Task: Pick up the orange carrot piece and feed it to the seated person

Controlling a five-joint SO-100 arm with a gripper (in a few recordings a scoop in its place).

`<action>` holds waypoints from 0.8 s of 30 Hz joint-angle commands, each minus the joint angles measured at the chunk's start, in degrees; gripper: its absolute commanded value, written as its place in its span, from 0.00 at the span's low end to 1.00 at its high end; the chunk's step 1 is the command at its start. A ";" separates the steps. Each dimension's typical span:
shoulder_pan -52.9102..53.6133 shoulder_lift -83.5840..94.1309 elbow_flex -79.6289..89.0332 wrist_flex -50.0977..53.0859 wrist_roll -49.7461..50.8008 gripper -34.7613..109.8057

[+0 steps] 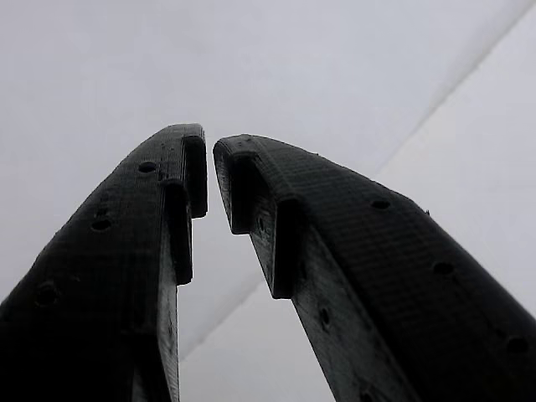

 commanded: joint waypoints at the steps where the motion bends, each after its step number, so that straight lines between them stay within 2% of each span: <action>1: -0.62 0.62 -4.13 0.62 0.18 0.22; 24: 0.00 -2.72 -5.27 0.53 0.53 0.22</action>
